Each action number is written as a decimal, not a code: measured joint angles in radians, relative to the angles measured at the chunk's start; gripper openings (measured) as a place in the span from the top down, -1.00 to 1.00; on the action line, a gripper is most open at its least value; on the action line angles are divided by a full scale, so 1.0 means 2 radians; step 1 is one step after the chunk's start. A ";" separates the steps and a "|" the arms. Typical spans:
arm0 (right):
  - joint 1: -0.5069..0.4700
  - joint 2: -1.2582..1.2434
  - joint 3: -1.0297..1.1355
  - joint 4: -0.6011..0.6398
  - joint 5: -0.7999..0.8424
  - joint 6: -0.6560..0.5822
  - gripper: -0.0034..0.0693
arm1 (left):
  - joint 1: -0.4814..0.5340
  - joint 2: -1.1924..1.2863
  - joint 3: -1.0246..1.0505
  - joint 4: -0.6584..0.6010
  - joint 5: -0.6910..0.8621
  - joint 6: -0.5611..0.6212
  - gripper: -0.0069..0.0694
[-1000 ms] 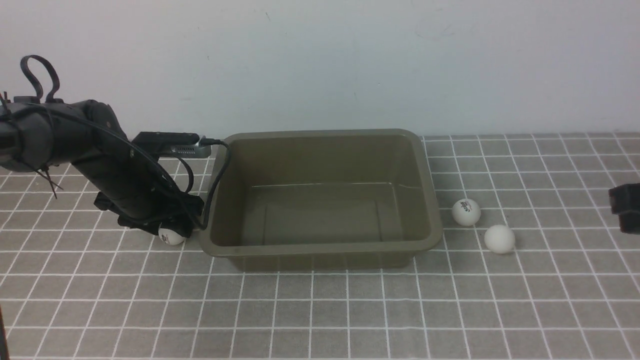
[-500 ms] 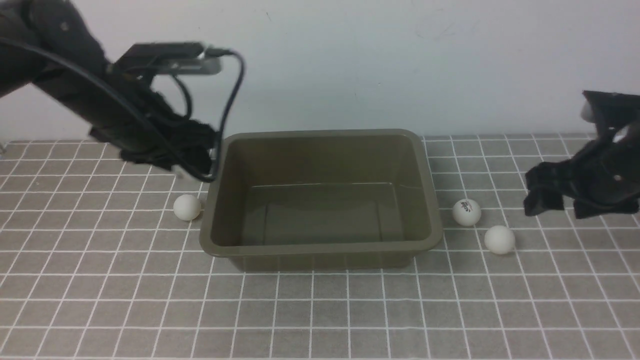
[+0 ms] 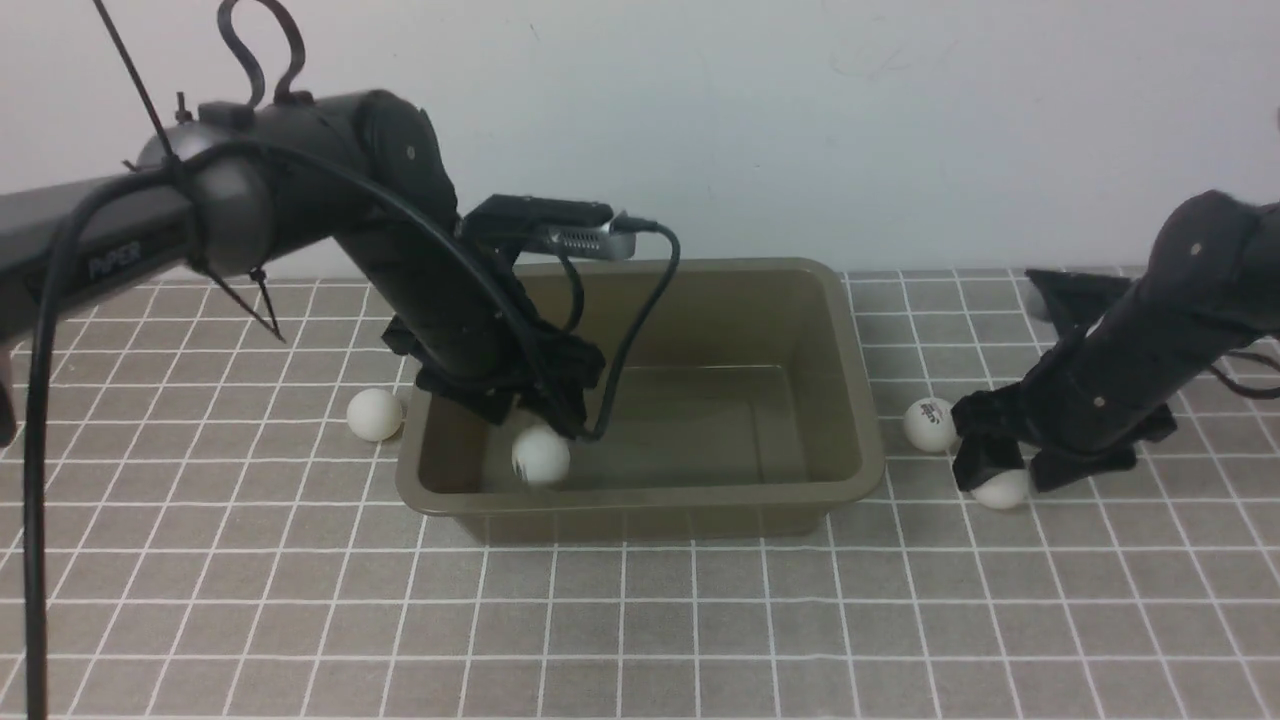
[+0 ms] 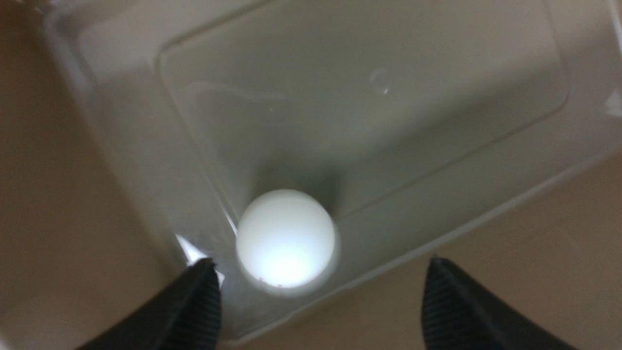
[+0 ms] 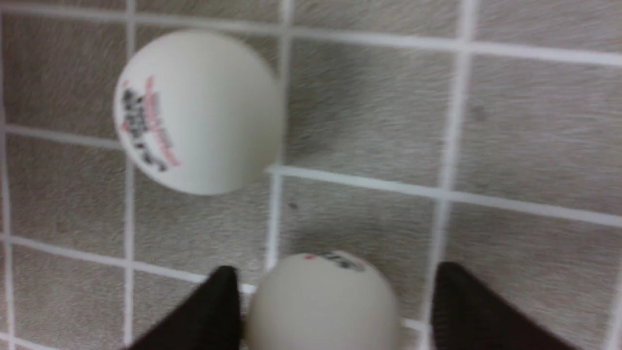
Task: Put the table tennis balls into the box on the grey coffee tablecloth.
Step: 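Drop the ball into the bin, then reach for and grasp a ping pong ball on the table, then release the ping pong ball into the bin and lift the gripper away, then reach for and grasp a ping pong ball on the table beside the basket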
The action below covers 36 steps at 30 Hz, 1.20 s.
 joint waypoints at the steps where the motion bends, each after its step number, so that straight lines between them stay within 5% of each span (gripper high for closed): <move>1: 0.001 0.000 -0.001 0.000 0.001 0.000 -0.16 | 0.001 0.000 0.000 0.000 0.007 -0.001 -0.52; 6: 0.002 -0.032 -0.028 0.005 0.056 0.001 -0.10 | 0.030 -0.020 -0.084 0.067 0.095 -0.020 0.11; 8: 0.008 -0.076 -0.047 0.035 0.077 0.002 -0.10 | 0.069 -0.041 -0.094 0.093 0.110 -0.029 0.63; 16: 0.112 -0.122 -0.116 0.081 0.042 -0.049 -0.10 | 0.184 -0.039 -0.082 0.059 0.119 -0.030 0.83; 20: 0.145 -0.076 -0.152 0.079 0.031 -0.054 -0.11 | 0.189 -0.004 -0.075 0.027 0.119 0.011 0.76; 28: 0.151 -0.034 -0.215 0.032 0.079 -0.041 -0.79 | 0.158 0.064 -0.074 0.029 0.096 0.034 -0.10; 33: 0.150 -0.061 -0.230 -0.046 0.099 -0.019 -0.80 | 0.146 0.097 -0.074 0.029 0.036 0.034 -0.58; 36: 0.145 -0.071 -0.231 -0.073 0.115 -0.011 -0.75 | 0.142 0.111 -0.074 0.029 0.007 0.034 -0.63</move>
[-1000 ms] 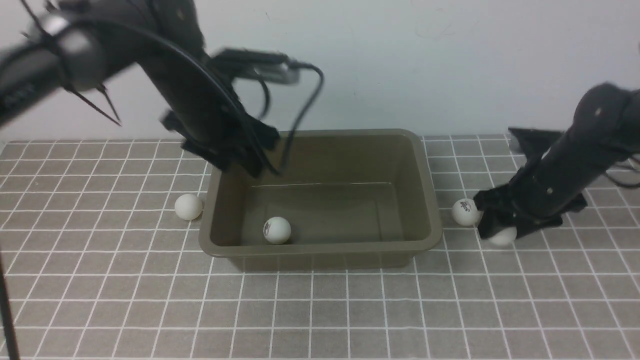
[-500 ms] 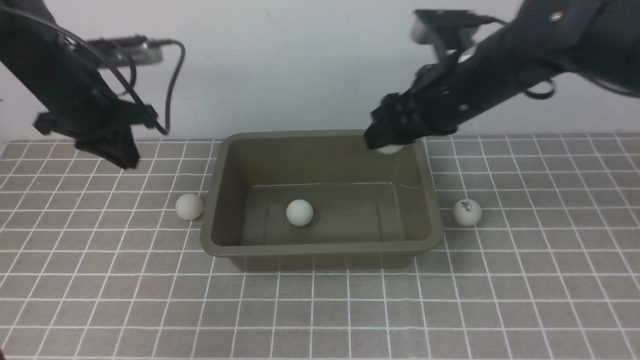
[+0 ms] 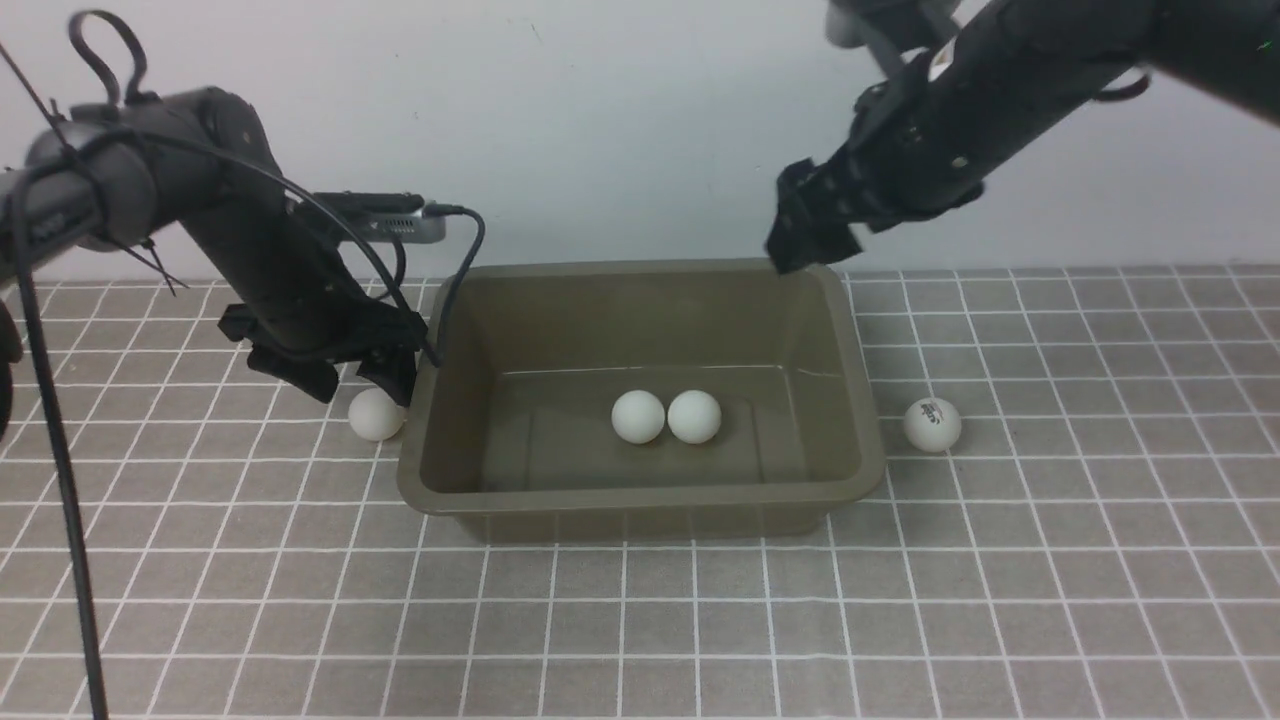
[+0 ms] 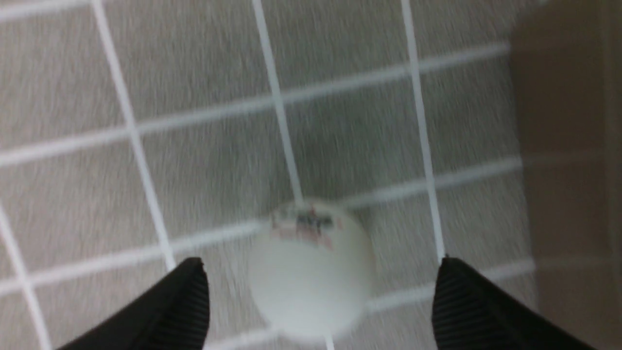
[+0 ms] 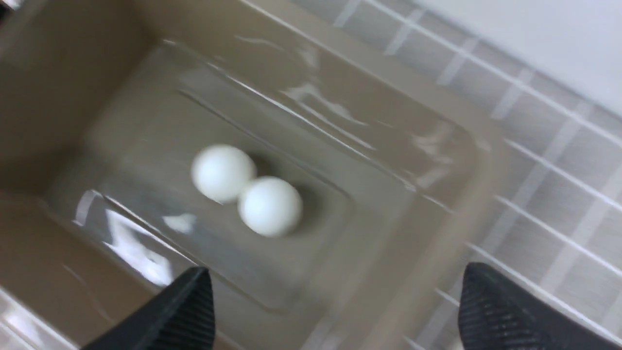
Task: Put the table tennis balls into the box on the grey coffee tablecloth.
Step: 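Reach for and grasp a ping pong ball on the table beside the basket, then drop the ball into the bin, then reach for and grasp a ping pong ball on the table, then release the ping pong ball into the bin and lift the gripper away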
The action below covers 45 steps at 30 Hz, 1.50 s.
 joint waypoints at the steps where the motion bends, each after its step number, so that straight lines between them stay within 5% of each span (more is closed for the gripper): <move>1: -0.011 -0.009 -0.001 -0.020 0.022 0.006 -0.68 | -0.001 0.011 0.000 0.000 -0.014 0.000 -0.63; 3: -0.033 -0.012 -0.001 -0.031 0.040 0.019 -0.59 | -0.001 0.021 0.000 0.006 -0.018 0.000 -0.56; 7: -0.080 -0.011 -0.001 -0.037 0.056 0.040 -0.26 | -0.001 0.027 -0.002 0.035 0.004 -0.017 -0.07; 10: -0.113 -0.001 -0.001 -0.030 0.071 0.048 -0.02 | -0.001 0.023 -0.014 0.083 0.046 -0.038 -0.11; 14: -0.127 0.041 -0.001 -0.019 0.081 0.057 0.04 | -0.001 -0.021 -0.059 0.127 0.093 -0.070 -0.11; 19: -0.119 0.100 -0.001 -0.010 0.068 0.061 -0.16 | -0.012 -0.075 -0.109 0.060 0.105 -0.071 -0.11; 21: -0.113 0.134 -0.001 -0.006 0.051 0.069 -0.34 | -0.033 -0.087 -0.122 -0.006 0.107 -0.044 -0.11; 26: -0.111 0.178 -0.001 0.011 0.038 0.079 -0.53 | -0.089 -0.057 -0.124 -0.053 0.108 -0.006 -0.11; 29: -0.110 0.193 -0.001 0.021 0.034 0.071 -0.43 | -0.117 -0.027 -0.124 -0.052 0.108 -0.008 -0.29; 31: -0.111 0.198 -0.004 0.030 0.039 0.054 -0.06 | -0.133 -0.008 -0.124 -0.049 0.109 -0.020 -0.50; 33: -0.112 0.198 -0.006 0.034 0.045 0.049 -0.05 | -0.136 -0.007 -0.124 -0.046 0.110 -0.028 -0.55; 35: -0.114 0.187 -0.019 0.039 0.071 0.049 -0.08 | -0.138 -0.011 -0.131 -0.037 0.112 -0.045 -0.41; 38: -0.119 0.141 -0.051 0.054 0.084 0.065 -0.08 | -0.123 -0.043 -0.147 -0.015 0.112 -0.052 0.38; 39: -0.119 0.133 -0.053 0.056 0.084 0.066 -0.08 | -0.121 -0.046 -0.147 -0.013 0.112 -0.052 0.42; 40: -0.114 0.100 -0.073 0.075 0.084 0.069 -0.08 | -0.105 -0.077 -0.148 -0.003 0.112 -0.052 0.68; 45: -0.062 0.053 -0.095 0.090 0.088 0.036 -0.08 | -0.066 -0.172 -0.124 0.000 0.114 -0.053 0.82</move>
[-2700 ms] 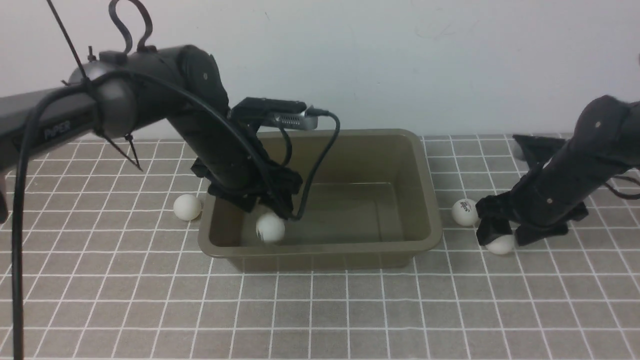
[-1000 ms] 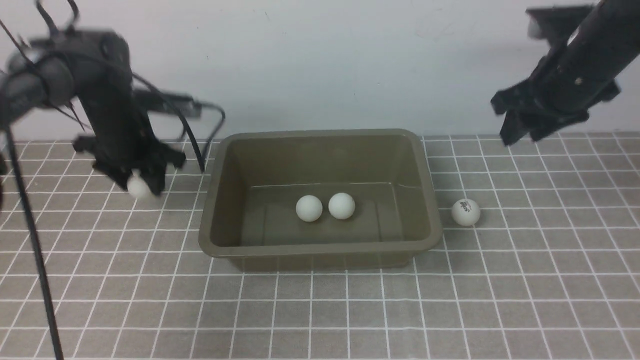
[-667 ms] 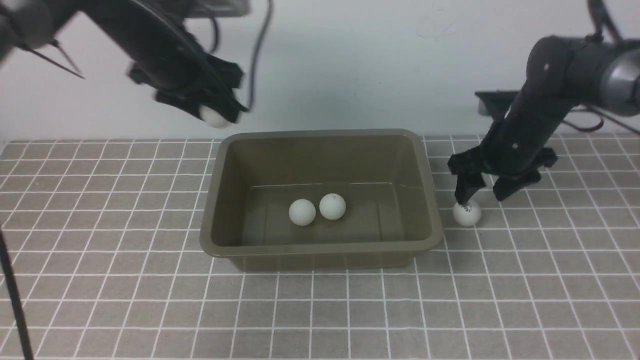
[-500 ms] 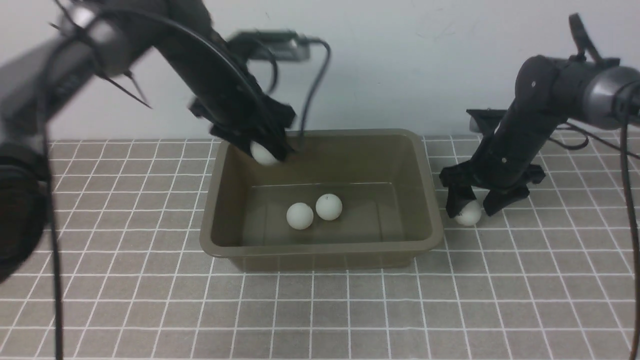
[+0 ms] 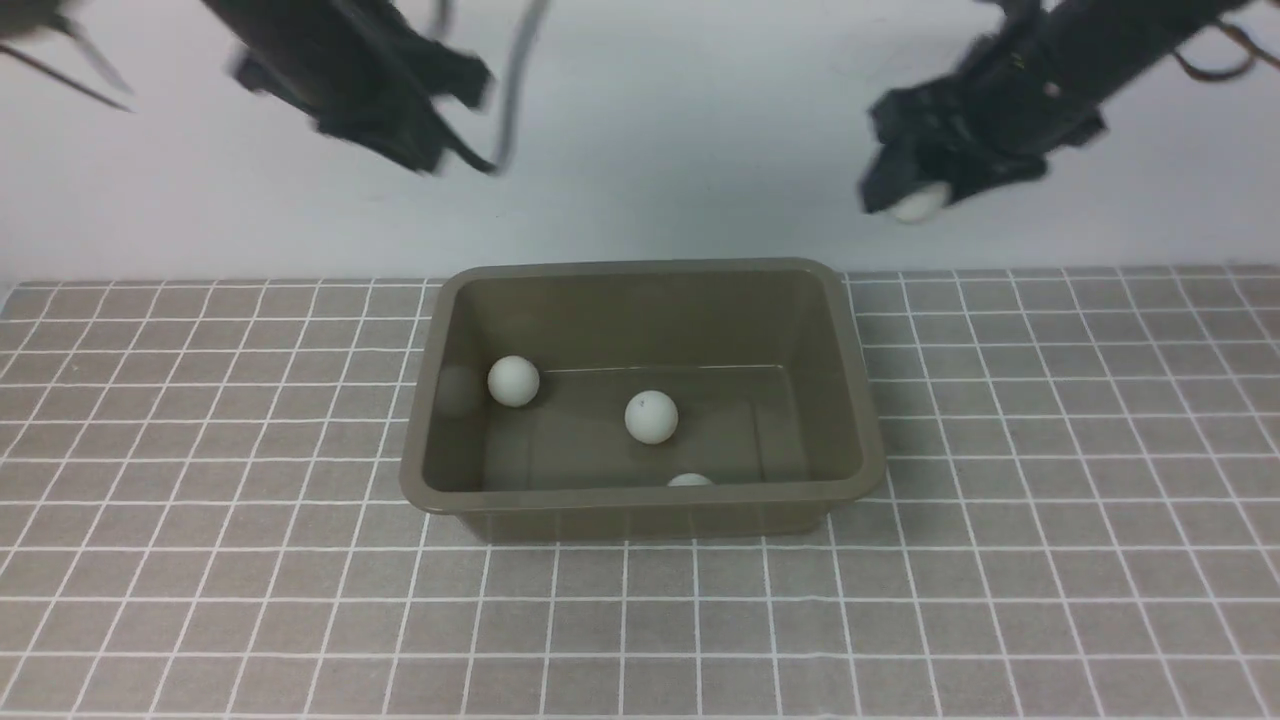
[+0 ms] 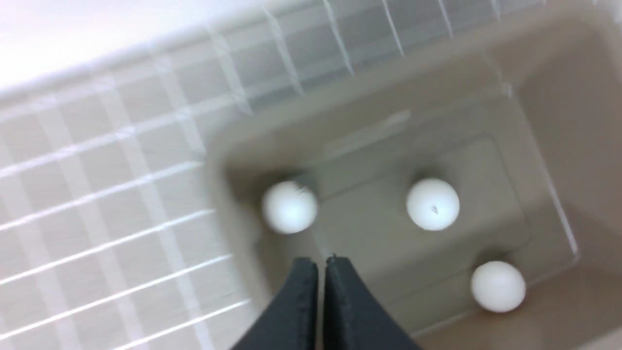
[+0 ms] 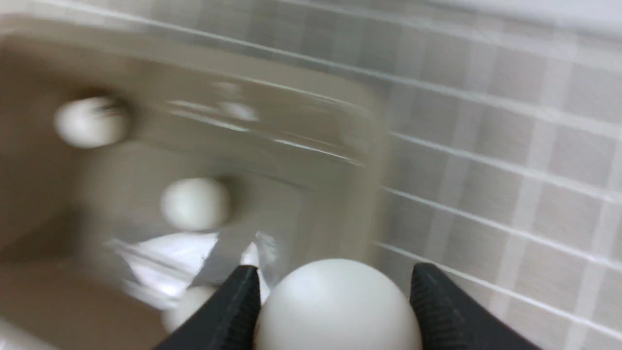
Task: Put the table tennis balls into the box on the grey coffee tablecloth.
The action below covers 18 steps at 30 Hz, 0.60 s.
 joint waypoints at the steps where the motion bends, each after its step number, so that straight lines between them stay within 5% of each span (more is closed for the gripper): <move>1: 0.015 0.000 0.000 0.000 0.001 -0.005 -0.08 | 0.008 -0.028 0.018 0.000 0.000 0.000 0.83; 3: 0.042 0.014 0.001 -0.006 0.004 -0.009 -0.16 | 0.024 -0.093 0.077 0.001 0.000 0.000 0.83; 9: 0.054 0.023 -0.012 -0.060 0.010 0.000 -0.87 | 0.031 -0.275 0.296 -0.001 -0.031 0.000 0.83; 11: 0.054 0.006 -0.021 -0.099 0.011 0.014 -0.88 | 0.031 -0.346 0.387 -0.010 -0.072 0.000 0.83; 15: 0.054 -0.079 0.000 -0.146 0.012 0.048 -0.37 | 0.031 -0.448 0.510 -0.018 -0.133 0.008 0.83; 18: 0.054 -0.237 0.067 -0.155 0.008 0.081 0.54 | 0.031 -0.538 0.582 -0.022 -0.167 0.019 0.83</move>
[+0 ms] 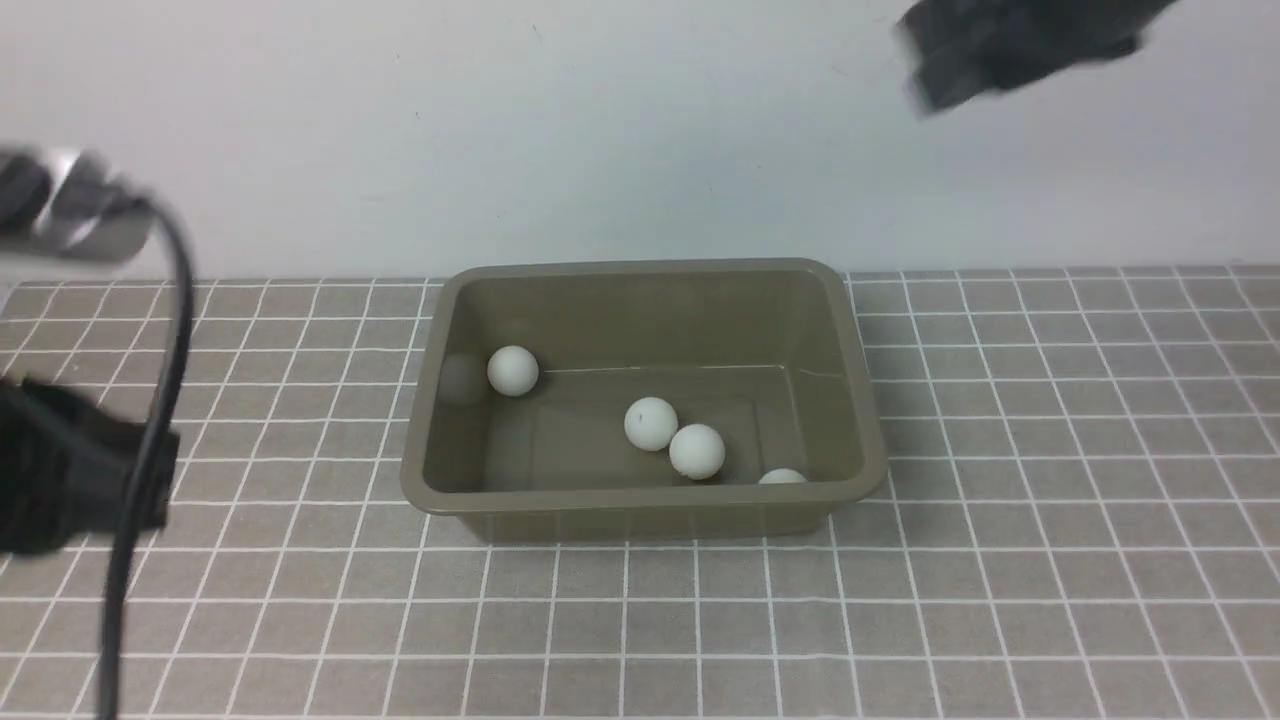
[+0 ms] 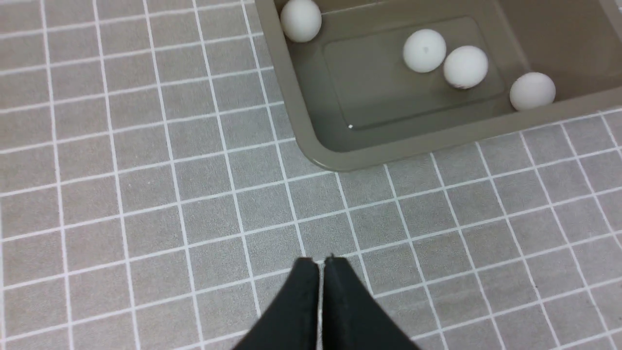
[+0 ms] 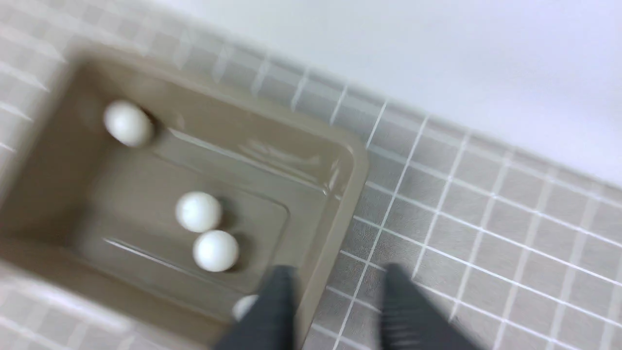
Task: Put the table tennis balls into the box on the grey coffee tablecloth.
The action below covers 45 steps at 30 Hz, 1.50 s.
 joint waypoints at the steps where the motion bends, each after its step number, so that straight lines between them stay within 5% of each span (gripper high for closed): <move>1: 0.000 -0.044 0.027 0.000 -0.009 0.007 0.68 | 0.000 -0.026 0.017 0.000 -0.010 0.001 0.83; 5: 0.000 -0.264 0.224 0.014 -0.148 0.024 0.91 | 0.000 -0.110 0.058 -0.003 -0.036 0.004 0.83; 11: 0.000 -0.563 0.555 0.038 -0.458 0.001 0.94 | 0.000 -0.170 0.092 -0.005 -0.049 0.005 0.83; 14: 0.000 -0.660 0.660 0.041 -0.537 -0.001 0.94 | 0.000 -0.170 0.103 -0.007 -0.062 0.005 0.83; 20: 0.000 -0.748 0.738 0.037 -0.569 -0.001 0.94 | 0.000 -0.177 0.136 -0.016 -0.093 0.006 0.83; 45: 0.000 -0.751 0.742 0.035 -0.513 -0.001 0.93 | 0.000 -0.285 0.212 -0.019 -0.104 0.013 0.83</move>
